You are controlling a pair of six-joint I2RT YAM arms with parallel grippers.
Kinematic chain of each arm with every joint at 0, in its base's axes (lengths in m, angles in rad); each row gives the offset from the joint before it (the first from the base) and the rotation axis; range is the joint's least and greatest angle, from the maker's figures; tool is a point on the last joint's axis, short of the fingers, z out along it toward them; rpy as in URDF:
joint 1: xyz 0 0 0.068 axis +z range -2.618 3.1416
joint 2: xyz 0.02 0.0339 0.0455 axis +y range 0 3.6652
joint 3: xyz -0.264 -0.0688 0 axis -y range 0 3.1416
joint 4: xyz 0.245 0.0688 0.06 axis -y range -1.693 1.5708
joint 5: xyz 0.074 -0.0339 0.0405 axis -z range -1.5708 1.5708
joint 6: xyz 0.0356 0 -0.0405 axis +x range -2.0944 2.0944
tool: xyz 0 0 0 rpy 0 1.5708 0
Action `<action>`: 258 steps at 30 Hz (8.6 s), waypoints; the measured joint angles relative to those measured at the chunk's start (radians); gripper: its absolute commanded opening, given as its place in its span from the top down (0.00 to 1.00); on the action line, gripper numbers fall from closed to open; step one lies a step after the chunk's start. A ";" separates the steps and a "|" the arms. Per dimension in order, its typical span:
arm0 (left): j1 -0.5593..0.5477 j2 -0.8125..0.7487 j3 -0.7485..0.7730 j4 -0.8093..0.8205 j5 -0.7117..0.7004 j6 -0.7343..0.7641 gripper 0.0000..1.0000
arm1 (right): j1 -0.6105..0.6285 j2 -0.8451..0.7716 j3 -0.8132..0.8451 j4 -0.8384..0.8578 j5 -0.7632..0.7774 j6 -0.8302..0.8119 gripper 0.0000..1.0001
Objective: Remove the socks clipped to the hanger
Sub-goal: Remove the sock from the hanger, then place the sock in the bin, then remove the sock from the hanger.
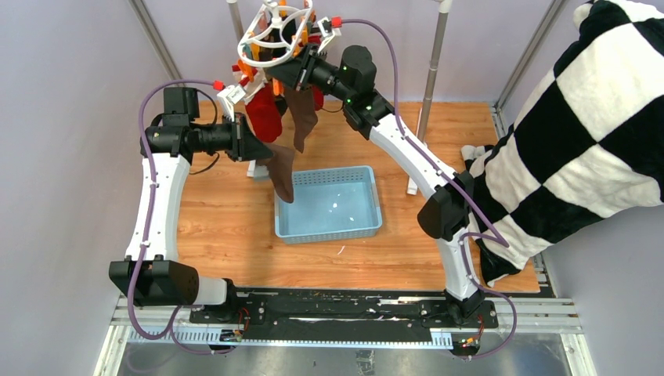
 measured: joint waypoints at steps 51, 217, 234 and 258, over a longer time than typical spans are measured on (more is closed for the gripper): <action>-0.006 -0.092 -0.049 0.000 -0.011 0.037 0.01 | 0.101 -0.539 -0.959 0.155 -0.350 -0.369 1.00; -0.058 -0.056 -0.092 -0.104 -0.064 0.158 1.00 | 0.067 -0.268 -0.256 -0.137 0.045 -0.276 0.19; -0.071 -0.072 -0.080 -0.104 -0.075 0.140 1.00 | 0.020 -0.022 -0.002 -0.170 0.057 -0.220 0.23; -0.077 -0.072 -0.058 -0.104 -0.094 0.133 1.00 | -0.016 0.115 0.141 0.056 -0.018 -0.023 0.35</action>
